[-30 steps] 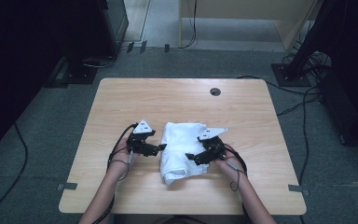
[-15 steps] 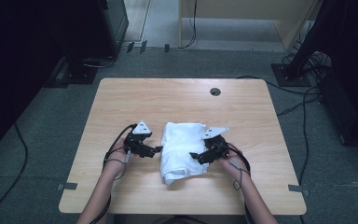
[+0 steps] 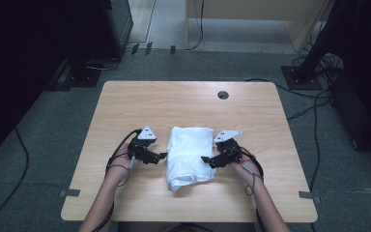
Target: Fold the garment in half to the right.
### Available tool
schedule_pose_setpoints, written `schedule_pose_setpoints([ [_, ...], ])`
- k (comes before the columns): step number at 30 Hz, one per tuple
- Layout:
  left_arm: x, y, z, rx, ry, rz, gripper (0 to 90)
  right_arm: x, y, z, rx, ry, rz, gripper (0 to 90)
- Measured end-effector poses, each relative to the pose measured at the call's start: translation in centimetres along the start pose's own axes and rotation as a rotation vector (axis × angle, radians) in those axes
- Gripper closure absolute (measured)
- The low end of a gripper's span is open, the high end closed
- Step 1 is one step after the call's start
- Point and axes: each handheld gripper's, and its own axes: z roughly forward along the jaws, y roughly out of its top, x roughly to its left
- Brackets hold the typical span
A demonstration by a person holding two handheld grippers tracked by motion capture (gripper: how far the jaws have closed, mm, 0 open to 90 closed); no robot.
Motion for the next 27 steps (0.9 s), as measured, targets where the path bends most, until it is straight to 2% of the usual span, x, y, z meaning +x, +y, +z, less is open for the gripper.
schedule_pose_setpoints([
  [4, 0.1, -0.1, 0.1, 0.012, 0.007, 0.0, 19.1, -0.3, -0.1, -0.2, 0.002, -0.005, -0.005, 10.6],
  [27, 0.7, -0.4, -0.2, 0.007, 0.019, -0.019, 19.1, -1.7, -0.8, -1.0, 0.002, -0.023, 0.013, 10.6],
])
